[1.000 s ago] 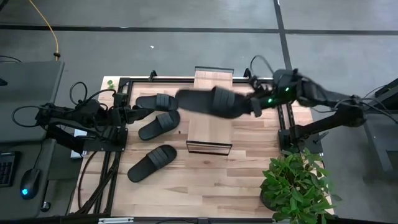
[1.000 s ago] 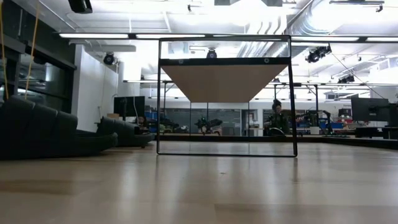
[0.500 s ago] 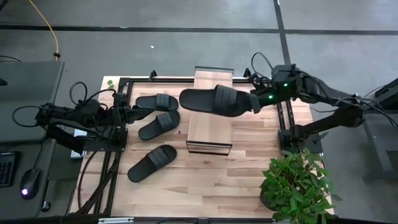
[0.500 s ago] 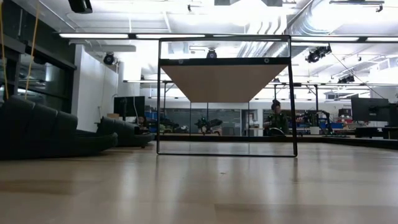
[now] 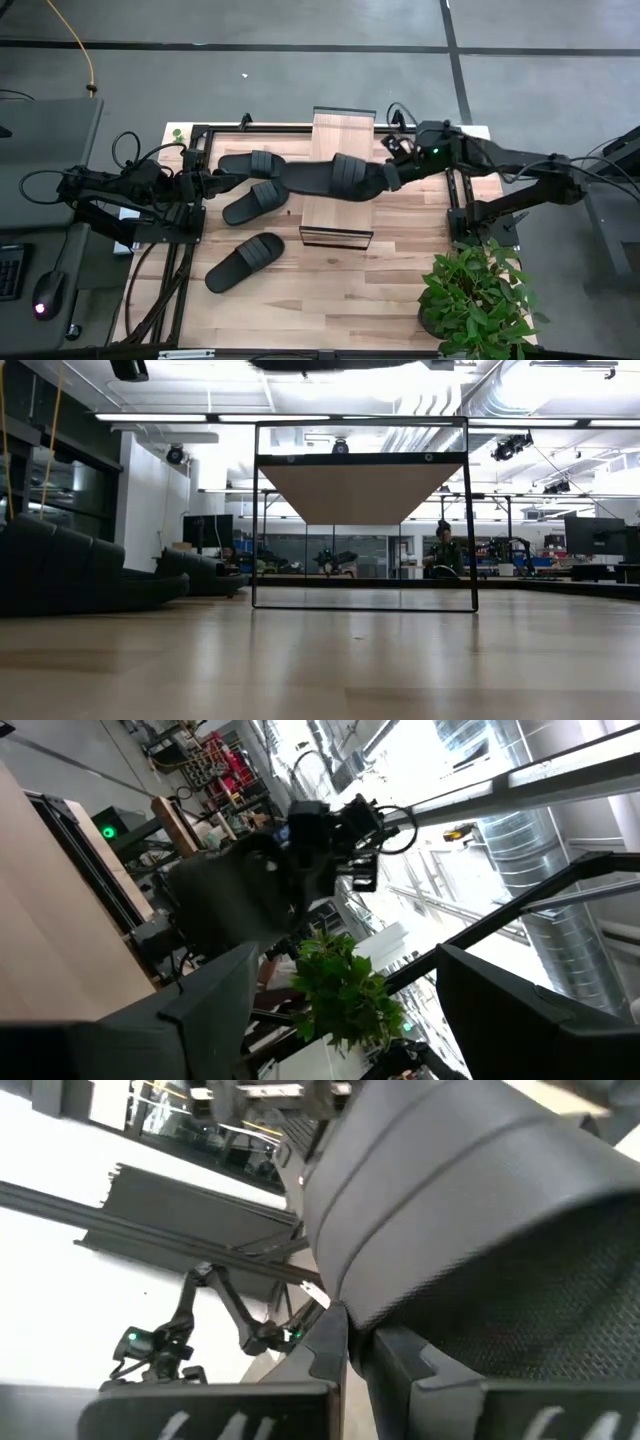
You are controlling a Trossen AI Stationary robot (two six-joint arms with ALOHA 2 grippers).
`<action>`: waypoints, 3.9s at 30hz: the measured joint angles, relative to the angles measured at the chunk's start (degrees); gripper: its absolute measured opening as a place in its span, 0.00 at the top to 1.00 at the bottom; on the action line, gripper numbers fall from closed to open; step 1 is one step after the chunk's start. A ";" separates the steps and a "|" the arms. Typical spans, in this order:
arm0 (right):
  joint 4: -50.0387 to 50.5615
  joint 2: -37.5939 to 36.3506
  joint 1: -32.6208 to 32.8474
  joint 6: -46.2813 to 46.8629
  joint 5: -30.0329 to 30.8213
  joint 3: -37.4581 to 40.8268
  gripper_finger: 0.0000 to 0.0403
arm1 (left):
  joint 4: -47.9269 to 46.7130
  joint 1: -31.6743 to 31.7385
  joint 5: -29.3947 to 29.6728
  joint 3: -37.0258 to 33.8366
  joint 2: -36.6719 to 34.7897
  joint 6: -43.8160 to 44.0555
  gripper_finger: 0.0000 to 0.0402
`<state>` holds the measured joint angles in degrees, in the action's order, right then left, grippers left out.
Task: Pick and place slides into the shelf
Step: Put the black slide on the shelf
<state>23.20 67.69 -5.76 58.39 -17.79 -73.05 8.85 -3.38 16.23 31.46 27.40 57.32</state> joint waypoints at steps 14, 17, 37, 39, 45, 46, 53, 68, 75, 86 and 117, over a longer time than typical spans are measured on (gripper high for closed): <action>-15.03 -10.40 1.05 7.36 4.06 17.97 0.97 | -0.37 0.00 -0.01 0.00 0.02 0.00 0.29; -15.95 -11.92 1.05 8.07 4.79 20.82 0.97 | -0.52 0.00 -0.02 0.00 0.02 0.00 0.29; -14.58 -11.39 1.05 5.54 2.70 23.43 0.97 | -0.89 0.00 -0.02 0.00 0.01 0.04 0.29; -14.08 -10.95 1.03 5.00 2.66 23.43 0.97 | -1.02 0.00 -0.02 0.00 0.02 0.04 0.29; -14.47 -9.18 1.03 4.48 1.07 23.43 0.97 | -1.11 0.00 -0.02 0.00 0.02 0.12 0.29; -14.47 -8.98 1.03 4.51 0.93 23.43 0.97 | -1.13 0.00 -0.03 0.00 0.02 0.15 0.29; -14.43 -8.34 1.03 4.10 0.63 23.43 0.97 | -1.37 0.00 -0.14 0.00 0.02 0.17 0.29; -13.46 -6.68 1.03 2.46 2.33 23.36 0.97 | -1.88 0.00 -0.83 0.00 0.24 0.13 0.29; -31.43 -6.09 1.04 9.41 2.30 33.35 0.97 | -2.40 0.00 -2.47 0.00 0.24 0.08 0.29; -42.09 -6.18 4.58 13.84 3.29 38.90 0.99 | -2.91 -0.02 -3.20 -0.02 0.24 0.12 0.29; -32.73 -6.24 3.76 12.81 -1.96 38.84 1.00 | -2.97 -0.02 -3.15 -0.02 0.24 0.46 0.29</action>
<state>-9.53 61.45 -2.00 71.20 -19.76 -34.22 5.88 -3.40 13.08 31.44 27.64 57.78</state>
